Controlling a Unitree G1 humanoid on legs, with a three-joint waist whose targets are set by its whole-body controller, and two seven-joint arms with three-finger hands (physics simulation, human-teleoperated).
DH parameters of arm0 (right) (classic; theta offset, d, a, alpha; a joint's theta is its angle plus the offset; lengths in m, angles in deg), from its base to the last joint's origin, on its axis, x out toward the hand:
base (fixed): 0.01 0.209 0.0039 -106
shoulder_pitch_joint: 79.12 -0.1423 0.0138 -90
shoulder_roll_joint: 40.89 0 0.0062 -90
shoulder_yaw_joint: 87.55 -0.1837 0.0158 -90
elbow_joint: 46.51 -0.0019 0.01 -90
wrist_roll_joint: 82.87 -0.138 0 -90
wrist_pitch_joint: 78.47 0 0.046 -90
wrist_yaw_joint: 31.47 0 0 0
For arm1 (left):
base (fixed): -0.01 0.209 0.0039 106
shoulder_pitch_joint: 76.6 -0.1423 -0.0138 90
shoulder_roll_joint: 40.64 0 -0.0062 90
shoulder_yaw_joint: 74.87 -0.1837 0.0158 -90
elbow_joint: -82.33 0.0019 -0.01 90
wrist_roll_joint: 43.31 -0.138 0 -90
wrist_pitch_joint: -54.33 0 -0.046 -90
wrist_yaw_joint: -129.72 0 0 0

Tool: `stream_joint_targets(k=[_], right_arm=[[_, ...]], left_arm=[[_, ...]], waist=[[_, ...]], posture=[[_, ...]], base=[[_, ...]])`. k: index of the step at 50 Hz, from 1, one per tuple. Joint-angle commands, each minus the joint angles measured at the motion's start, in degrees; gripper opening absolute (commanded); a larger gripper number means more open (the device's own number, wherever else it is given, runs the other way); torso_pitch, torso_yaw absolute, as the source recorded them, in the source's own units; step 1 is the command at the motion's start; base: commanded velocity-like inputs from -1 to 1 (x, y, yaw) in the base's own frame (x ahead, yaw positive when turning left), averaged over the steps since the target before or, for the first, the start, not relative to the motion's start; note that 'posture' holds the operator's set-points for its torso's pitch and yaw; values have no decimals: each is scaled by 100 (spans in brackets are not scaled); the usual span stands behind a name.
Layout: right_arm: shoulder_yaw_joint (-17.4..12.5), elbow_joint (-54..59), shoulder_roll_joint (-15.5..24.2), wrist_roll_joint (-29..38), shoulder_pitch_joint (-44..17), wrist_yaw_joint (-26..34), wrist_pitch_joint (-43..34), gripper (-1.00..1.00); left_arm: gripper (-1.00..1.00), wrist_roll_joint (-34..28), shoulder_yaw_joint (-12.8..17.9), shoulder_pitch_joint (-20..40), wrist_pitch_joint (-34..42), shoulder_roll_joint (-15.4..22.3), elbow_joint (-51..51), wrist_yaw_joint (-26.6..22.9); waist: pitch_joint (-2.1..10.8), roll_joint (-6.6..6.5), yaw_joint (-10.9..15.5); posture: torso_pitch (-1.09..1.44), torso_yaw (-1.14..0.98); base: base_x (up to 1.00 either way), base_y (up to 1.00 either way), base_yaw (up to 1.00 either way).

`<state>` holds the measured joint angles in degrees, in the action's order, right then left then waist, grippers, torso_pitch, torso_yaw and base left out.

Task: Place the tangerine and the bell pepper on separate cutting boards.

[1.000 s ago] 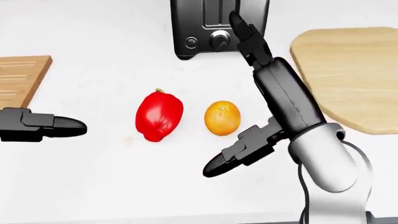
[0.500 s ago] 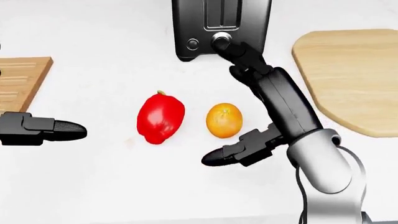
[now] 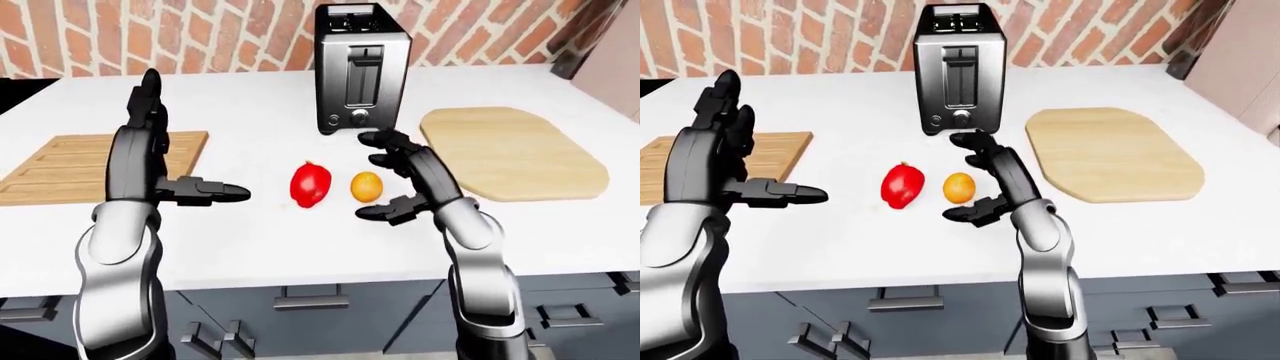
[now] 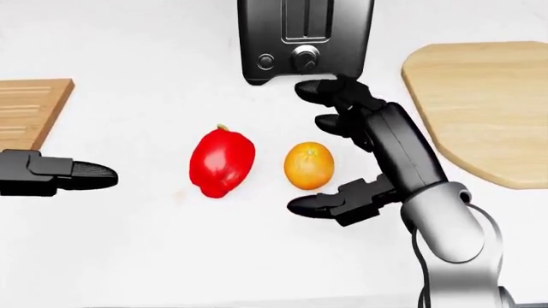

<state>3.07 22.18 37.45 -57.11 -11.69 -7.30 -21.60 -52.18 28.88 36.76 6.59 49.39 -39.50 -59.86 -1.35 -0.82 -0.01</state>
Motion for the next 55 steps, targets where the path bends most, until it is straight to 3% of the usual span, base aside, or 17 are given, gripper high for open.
stream_joint_targets(k=[1, 17, 55], right_arm=[[-17, -193, 21, -23, -140, -71, 180, 38], [-14, -79, 9, -87, 43, -140, 363, 15], [7, -329, 50, 60, -229, 65, 82, -44]], left_arm=[[100, -26, 40, 125, -176, 63, -151, 38], [100, -43, 49, 56, -232, 43, -131, 61], [100, 16, 187, 23, -66, 139, -317, 31]], waist=[[126, -14, 0], [131, -8, 5], [126, -18, 3]], posture=[[0, 0], [0, 0], [0, 0]], base=[[0, 0, 0], [0, 0, 0], [0, 0, 0]])
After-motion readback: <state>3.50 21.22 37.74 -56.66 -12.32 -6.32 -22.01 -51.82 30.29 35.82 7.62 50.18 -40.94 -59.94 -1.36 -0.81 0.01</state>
